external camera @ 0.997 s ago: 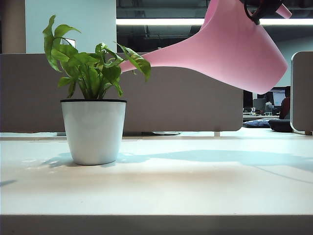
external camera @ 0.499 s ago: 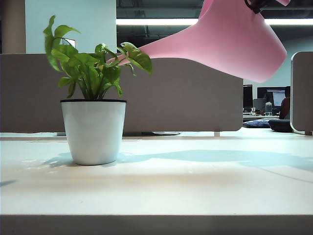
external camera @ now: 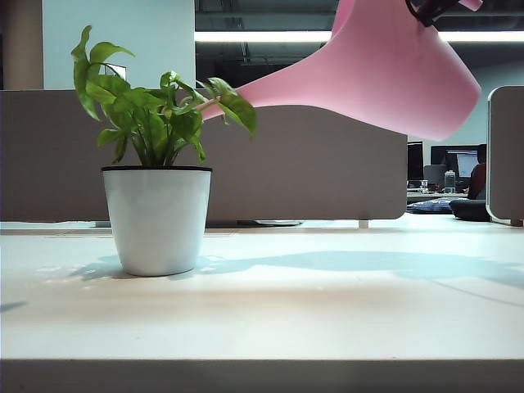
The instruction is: Pick up the watering can from the table, water the potted plant, and put the can back.
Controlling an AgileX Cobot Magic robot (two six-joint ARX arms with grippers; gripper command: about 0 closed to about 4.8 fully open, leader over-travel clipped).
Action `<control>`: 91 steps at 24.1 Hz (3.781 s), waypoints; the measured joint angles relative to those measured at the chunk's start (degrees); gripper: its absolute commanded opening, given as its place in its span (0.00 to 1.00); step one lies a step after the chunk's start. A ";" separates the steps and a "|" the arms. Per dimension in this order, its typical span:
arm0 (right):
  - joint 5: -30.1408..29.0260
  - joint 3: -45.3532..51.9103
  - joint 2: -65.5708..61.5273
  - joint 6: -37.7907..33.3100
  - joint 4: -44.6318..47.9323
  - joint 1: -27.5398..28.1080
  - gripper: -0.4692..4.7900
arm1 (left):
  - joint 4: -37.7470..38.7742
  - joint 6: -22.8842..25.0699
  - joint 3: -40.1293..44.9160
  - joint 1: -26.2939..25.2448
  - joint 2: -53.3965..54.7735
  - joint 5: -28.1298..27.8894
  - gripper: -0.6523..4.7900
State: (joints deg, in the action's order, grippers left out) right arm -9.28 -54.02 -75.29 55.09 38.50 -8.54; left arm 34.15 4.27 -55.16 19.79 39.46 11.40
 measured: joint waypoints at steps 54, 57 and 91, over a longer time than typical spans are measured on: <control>7.65 4.07 -0.70 -44.78 -6.36 7.61 0.17 | 0.00 0.00 0.00 0.02 0.00 0.00 0.11; 7.48 6.27 -3.76 -50.73 -4.85 7.48 0.17 | 0.00 0.00 0.00 0.02 0.00 0.00 0.11; 3.21 7.89 -34.25 -60.35 28.11 7.50 0.16 | 0.00 2.23 0.00 0.02 0.00 -0.02 0.11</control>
State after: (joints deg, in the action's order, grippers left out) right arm -6.07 -46.13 -109.54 -5.26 66.61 -1.04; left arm 34.15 6.50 -55.16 19.81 39.46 11.38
